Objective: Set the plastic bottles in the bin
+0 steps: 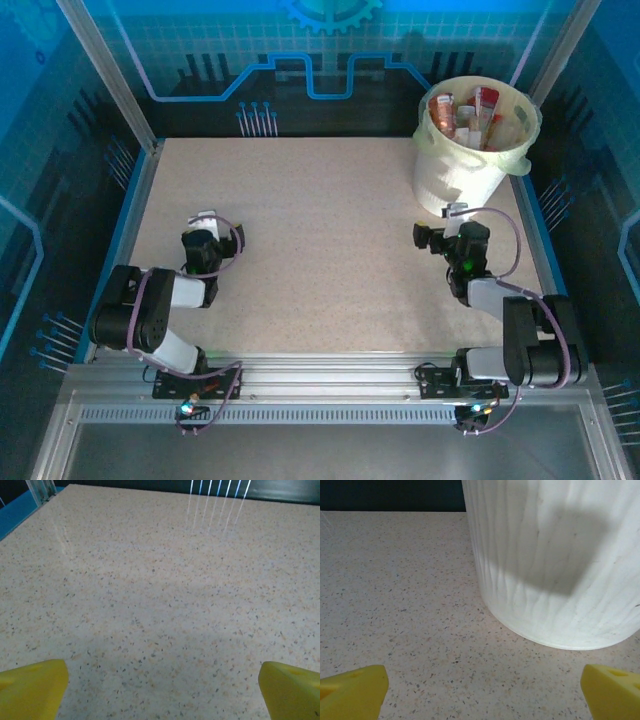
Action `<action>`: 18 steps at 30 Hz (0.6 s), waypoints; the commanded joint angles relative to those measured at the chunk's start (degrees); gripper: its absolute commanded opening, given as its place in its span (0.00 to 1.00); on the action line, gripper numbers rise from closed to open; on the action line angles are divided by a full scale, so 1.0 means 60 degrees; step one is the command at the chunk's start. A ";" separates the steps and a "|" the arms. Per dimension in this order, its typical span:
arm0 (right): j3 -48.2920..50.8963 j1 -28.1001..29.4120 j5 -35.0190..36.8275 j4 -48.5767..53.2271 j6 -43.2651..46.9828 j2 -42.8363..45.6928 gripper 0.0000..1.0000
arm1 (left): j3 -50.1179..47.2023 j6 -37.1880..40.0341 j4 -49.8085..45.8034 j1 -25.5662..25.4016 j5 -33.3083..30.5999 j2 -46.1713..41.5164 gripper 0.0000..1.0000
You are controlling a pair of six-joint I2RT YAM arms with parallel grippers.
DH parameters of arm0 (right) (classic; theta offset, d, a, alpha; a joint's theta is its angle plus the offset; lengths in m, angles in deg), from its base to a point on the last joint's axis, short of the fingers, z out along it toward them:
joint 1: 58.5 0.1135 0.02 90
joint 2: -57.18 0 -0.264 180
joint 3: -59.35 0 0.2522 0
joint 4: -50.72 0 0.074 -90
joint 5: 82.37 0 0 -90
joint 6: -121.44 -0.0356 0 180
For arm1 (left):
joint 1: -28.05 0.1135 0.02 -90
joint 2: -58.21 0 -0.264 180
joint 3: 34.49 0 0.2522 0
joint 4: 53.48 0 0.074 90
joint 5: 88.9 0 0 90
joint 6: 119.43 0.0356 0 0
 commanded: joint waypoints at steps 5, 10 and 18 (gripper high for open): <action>0.0636 0.0467 0.0681 -0.2843 0.0484 -0.1285 1.00 | 0.0187 -0.0037 0.0450 -0.0014 0.0128 0.0036 0.99; -0.0496 0.0573 0.0782 -0.0744 0.0511 -0.1396 1.00 | 0.0187 -0.0037 0.0470 -0.0010 0.0139 0.0044 0.99; -0.0497 0.0556 0.0715 -0.0714 0.0537 -0.1390 1.00 | 0.0187 -0.0037 0.0475 -0.0010 0.0142 0.0036 0.99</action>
